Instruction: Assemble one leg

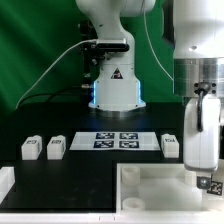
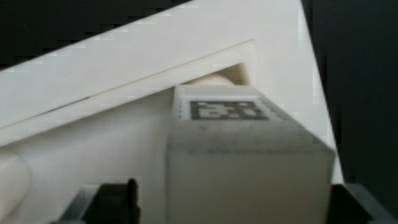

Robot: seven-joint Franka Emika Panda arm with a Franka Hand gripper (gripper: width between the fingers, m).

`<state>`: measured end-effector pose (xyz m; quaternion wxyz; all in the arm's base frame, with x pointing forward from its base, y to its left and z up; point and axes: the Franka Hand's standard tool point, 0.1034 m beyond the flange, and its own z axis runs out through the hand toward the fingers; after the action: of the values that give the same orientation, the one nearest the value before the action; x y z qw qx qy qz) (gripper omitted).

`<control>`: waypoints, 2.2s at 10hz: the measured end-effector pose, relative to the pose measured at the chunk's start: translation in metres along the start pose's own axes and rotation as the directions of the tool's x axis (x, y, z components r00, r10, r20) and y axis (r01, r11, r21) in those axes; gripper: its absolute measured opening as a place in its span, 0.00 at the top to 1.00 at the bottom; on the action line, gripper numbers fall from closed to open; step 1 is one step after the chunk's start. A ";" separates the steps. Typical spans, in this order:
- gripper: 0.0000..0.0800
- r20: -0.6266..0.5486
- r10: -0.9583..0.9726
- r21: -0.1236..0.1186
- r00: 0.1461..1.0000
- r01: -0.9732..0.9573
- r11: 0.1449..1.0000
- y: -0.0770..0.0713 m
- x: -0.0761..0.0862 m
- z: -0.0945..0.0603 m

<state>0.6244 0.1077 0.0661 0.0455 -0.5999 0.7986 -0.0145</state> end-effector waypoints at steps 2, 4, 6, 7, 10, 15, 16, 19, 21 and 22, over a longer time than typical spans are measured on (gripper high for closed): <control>0.21 0.001 -0.193 0.004 0.981 0.193 0.981 0.001 -0.005 0.000; 0.20 0.000 -0.444 0.020 0.896 0.444 0.896 0.007 -0.014 0.002; 0.19 -0.009 -0.654 0.017 0.756 0.654 0.756 0.005 -0.011 0.002; 0.19 -0.023 -0.773 0.006 0.634 0.773 0.634 0.004 -0.011 0.001; 0.19 -0.024 -0.999 -0.032 0.040 0.999 0.041 -0.015 -0.014 -0.009; 0.63 -0.032 -0.949 -0.025 0.314 0.949 0.315 -0.015 -0.012 -0.008; 0.63 -0.032 -0.890 -0.026 0.455 0.890 0.456 -0.014 -0.010 -0.008; 0.63 0.002 -0.539 -0.029 0.843 0.538 0.842 -0.013 0.000 -0.007; 0.63 0.074 -0.133 -0.053 0.988 0.137 0.989 -0.007 -0.001 -0.007; 0.63 0.092 -0.027 -0.069 0.995 0.033 0.997 -0.007 0.001 -0.007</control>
Offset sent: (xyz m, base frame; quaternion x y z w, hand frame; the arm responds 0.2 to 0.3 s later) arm -0.0299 0.0185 0.0067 0.0093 0.0292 -0.1529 0.9878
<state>0.6306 0.1044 0.0736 0.0602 -0.6131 0.7867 0.0403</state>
